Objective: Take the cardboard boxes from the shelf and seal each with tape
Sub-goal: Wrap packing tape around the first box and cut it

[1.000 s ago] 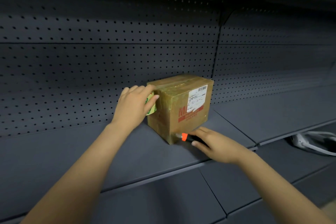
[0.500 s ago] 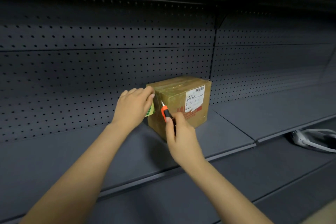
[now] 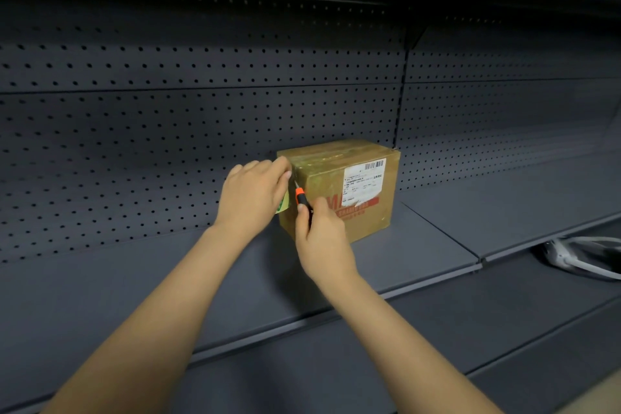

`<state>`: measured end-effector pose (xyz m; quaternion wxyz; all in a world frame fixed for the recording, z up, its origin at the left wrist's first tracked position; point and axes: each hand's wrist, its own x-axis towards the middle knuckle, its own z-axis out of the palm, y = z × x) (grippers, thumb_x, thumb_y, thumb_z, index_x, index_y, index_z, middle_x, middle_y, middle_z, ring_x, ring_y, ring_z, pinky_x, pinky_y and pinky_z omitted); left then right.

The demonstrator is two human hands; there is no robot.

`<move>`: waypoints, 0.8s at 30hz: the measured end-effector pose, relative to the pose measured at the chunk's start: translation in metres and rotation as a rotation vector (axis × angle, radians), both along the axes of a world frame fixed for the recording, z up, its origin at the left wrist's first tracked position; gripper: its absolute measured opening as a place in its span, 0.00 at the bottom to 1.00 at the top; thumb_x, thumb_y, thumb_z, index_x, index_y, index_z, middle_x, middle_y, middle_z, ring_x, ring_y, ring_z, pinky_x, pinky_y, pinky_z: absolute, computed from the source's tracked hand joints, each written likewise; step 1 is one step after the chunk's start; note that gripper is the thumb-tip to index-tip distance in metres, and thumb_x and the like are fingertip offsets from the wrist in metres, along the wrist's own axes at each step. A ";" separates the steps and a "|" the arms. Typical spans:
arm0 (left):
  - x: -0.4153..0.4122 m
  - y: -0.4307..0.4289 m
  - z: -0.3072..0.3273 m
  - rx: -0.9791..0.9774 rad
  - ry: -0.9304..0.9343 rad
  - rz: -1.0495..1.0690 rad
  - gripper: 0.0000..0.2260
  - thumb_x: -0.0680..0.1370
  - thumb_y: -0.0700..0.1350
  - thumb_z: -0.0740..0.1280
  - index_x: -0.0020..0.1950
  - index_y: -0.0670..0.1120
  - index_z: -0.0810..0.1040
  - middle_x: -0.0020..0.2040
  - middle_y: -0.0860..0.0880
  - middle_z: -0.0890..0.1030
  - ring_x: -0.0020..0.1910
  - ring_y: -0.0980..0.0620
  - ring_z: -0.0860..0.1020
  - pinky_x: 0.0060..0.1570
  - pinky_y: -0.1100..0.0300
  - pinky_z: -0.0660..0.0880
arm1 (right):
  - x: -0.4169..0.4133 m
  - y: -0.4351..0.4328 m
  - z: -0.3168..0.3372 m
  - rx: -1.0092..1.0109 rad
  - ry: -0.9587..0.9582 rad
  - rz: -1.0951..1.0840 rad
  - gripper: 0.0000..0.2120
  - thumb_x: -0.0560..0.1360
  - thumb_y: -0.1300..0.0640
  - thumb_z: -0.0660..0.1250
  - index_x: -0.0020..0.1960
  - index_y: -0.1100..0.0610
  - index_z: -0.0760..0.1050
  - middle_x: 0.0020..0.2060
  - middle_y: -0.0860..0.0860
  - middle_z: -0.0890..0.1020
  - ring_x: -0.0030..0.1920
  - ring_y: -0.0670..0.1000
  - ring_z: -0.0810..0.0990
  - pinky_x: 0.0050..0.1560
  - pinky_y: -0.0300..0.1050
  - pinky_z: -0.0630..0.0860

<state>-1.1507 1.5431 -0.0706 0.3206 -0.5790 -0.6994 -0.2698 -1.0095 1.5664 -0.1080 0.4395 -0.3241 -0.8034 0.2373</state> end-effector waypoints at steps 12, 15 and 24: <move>-0.014 0.004 0.001 -0.020 -0.061 0.028 0.09 0.83 0.48 0.57 0.50 0.46 0.74 0.38 0.49 0.79 0.40 0.45 0.76 0.44 0.51 0.68 | 0.001 -0.005 -0.029 -0.180 -0.347 -0.097 0.14 0.83 0.50 0.53 0.57 0.60 0.67 0.52 0.63 0.79 0.52 0.66 0.78 0.41 0.51 0.67; -0.016 0.004 0.001 -0.027 -0.074 0.024 0.09 0.83 0.48 0.58 0.51 0.46 0.75 0.39 0.49 0.79 0.40 0.45 0.76 0.44 0.51 0.68 | 0.004 -0.003 -0.023 -0.085 -0.468 -0.112 0.14 0.83 0.48 0.55 0.58 0.59 0.66 0.53 0.60 0.79 0.53 0.65 0.78 0.41 0.50 0.65; -0.016 0.004 0.000 -0.033 -0.071 0.009 0.08 0.83 0.48 0.58 0.51 0.46 0.75 0.39 0.49 0.79 0.41 0.44 0.76 0.44 0.51 0.68 | 0.008 0.013 -0.018 0.357 -0.614 -0.117 0.15 0.74 0.51 0.70 0.53 0.60 0.75 0.49 0.58 0.78 0.53 0.61 0.75 0.49 0.50 0.72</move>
